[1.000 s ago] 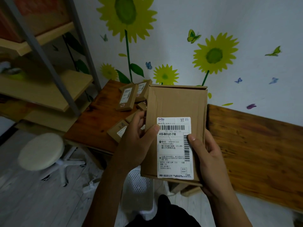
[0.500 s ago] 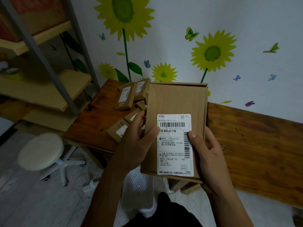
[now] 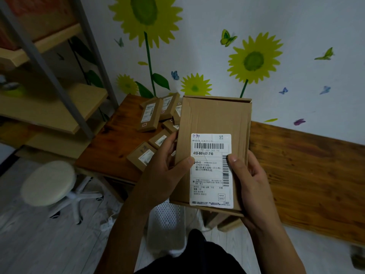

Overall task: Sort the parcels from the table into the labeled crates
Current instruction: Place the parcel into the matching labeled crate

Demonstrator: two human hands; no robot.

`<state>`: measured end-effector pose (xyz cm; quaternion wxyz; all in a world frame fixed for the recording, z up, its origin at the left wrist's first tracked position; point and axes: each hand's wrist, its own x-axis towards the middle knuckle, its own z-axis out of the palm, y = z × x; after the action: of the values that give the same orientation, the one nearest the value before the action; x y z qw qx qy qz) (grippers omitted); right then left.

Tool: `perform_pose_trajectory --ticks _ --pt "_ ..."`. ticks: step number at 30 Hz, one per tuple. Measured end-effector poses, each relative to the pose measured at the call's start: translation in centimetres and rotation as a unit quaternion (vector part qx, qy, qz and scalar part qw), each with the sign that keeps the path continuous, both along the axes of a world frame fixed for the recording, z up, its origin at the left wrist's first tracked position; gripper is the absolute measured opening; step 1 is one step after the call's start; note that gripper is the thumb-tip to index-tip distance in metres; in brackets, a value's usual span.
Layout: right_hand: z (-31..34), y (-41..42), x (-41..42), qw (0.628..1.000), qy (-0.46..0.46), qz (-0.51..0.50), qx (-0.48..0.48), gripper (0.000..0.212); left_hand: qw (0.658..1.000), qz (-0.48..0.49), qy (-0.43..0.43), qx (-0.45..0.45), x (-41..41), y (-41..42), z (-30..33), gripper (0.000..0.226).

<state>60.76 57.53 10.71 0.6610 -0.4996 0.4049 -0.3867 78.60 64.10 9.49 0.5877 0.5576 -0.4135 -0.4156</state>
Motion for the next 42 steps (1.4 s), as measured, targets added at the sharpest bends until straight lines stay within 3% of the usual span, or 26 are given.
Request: perform_pose_trajectory --ticks 23,30,42 --pt "-0.1 -0.5 0.5 0.999 -0.026 -0.024 0.024 0.034 0.998 -0.049 -0.012 0.034 0.3 0.5 -0.4 0.074" --pt "0.0 -0.5 0.5 0.999 -0.028 -0.03 0.023 0.043 0.997 -0.072 -0.01 0.037 0.5 0.7 -0.8 0.085" --pt "-0.3 -0.6 0.6 0.998 -0.033 -0.039 0.03 0.04 0.99 -0.125 -0.037 0.056 1.2 1.2 -1.7 0.103"
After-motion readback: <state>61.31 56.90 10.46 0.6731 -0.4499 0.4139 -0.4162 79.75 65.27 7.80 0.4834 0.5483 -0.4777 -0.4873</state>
